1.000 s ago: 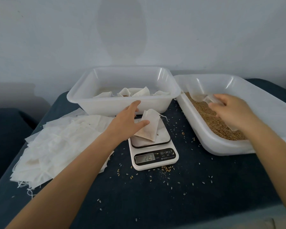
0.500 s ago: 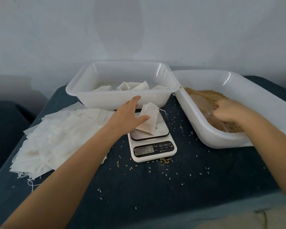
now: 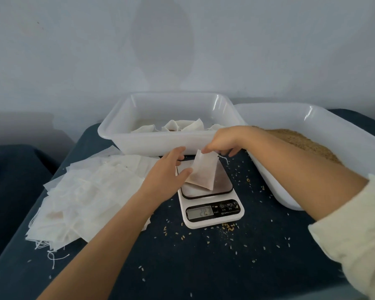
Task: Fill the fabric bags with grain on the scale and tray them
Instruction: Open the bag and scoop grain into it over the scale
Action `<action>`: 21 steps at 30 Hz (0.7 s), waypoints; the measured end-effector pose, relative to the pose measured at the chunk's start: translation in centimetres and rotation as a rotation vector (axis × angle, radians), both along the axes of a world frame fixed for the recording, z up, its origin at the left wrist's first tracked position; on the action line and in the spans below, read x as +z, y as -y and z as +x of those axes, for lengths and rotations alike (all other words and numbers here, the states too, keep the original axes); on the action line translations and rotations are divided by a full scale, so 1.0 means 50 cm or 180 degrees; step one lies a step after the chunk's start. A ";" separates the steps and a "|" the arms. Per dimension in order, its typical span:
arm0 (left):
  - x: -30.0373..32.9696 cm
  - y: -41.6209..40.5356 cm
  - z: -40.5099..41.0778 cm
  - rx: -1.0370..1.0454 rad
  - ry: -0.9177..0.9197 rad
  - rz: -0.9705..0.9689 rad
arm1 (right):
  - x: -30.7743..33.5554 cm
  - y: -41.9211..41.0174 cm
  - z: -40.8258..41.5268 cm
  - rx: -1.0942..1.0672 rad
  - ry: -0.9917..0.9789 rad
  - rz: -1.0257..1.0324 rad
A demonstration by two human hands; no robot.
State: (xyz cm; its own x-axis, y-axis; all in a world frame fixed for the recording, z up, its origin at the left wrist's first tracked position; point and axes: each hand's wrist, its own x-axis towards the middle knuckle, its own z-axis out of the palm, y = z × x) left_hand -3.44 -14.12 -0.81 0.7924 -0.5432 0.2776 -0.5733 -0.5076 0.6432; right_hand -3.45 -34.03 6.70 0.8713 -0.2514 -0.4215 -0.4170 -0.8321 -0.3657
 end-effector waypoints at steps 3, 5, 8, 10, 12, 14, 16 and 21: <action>-0.005 -0.024 0.000 0.0022 0.0040 -0.0047 | -0.016 0.002 0.021 0.0071 0.0000 0.0281; -0.007 -0.037 0.002 0.0026 0.0085 -0.0078 | -0.016 -0.005 0.023 0.0289 0.0057 0.0416; -0.004 -0.054 0.011 0.0070 0.0155 -0.0049 | -0.008 -0.018 0.021 0.0624 0.0177 0.0218; -0.002 -0.061 0.017 0.0101 0.0164 -0.0058 | 0.003 -0.023 0.016 0.0721 0.0279 -0.0047; -0.001 -0.067 0.021 0.0068 0.0153 -0.0098 | 0.016 -0.028 0.012 0.0813 0.0263 -0.0161; 0.000 -0.070 0.023 0.0024 0.0165 -0.0125 | 0.030 -0.036 0.009 0.0955 0.0242 -0.0182; 0.000 -0.071 0.025 -0.0003 0.0193 -0.0126 | 0.045 -0.041 0.008 0.0944 0.0325 0.0167; -0.003 -0.078 0.027 -0.0056 0.0200 -0.0108 | 0.083 -0.062 0.009 0.1242 0.0616 0.0107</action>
